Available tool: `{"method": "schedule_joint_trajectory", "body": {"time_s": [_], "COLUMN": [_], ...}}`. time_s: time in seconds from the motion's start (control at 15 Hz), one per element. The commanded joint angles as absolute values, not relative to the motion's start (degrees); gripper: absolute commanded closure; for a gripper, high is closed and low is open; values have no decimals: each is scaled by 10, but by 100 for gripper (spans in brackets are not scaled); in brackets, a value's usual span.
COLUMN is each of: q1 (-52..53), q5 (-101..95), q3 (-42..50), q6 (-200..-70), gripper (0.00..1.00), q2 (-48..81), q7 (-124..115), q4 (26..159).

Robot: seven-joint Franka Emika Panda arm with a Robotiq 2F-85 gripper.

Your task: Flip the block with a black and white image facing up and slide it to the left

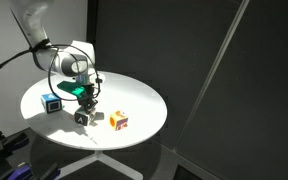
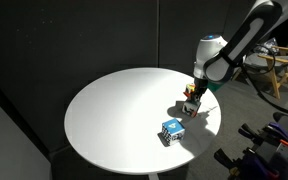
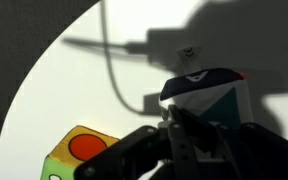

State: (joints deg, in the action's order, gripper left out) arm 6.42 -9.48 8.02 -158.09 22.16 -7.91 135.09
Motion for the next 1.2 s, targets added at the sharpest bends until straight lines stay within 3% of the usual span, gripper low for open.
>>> {"method": "schedule_joint_trajectory", "body": {"time_s": [0.0,1.13], "q1": [89,160], "q5": [-116,-144], "q3": [81,31], "q6": [-1559,-1400], "gripper": [96,96], "q2": [198,227], "q7": [-107,-217], "q4": [1357,1227]}}
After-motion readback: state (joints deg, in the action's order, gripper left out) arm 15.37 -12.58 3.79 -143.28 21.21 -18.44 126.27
